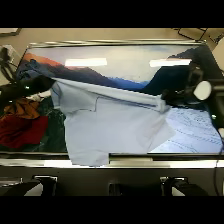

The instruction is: Fold the clothes and pants, and hang the long-sleeved shirts on hangers.

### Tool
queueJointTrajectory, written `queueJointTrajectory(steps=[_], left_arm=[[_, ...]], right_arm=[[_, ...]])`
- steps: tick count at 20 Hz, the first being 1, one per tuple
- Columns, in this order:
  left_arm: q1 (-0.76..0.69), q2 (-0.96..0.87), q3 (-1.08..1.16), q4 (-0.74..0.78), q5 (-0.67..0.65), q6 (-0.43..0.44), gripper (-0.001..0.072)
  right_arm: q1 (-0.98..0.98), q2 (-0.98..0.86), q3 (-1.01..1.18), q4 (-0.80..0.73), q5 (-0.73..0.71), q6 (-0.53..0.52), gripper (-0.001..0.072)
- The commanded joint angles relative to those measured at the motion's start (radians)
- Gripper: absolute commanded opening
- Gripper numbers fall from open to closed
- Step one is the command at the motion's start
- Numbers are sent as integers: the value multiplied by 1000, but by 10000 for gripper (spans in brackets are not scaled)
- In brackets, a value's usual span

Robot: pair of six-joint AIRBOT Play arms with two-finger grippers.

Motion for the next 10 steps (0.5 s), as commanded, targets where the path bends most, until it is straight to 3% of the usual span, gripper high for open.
queueJointTrajectory(steps=[1,4,5,6,8,9,10], left_arm=[[-8,-178,-54,-7,7,0,26],[-22,-267,-54,-15,-76,0,27],[-23,-286,-54,-23,-109,-1,31],[-17,-291,-48,-29,-148,-5,122],[40,-284,-5,-14,-304,-14,561],[98,-281,35,34,-431,-14,657],[159,-278,69,98,-537,-15,656]], right_arm=[[1,-182,-46,184,-339,135,50],[0,-277,-45,340,-383,142,69],[0,-291,-45,351,-381,141,161],[-9,-293,-38,349,-376,121,286],[-79,-283,36,359,-251,-21,517],[-140,-280,95,351,-131,-104,614],[-220,-279,156,334,14,-180,631]])
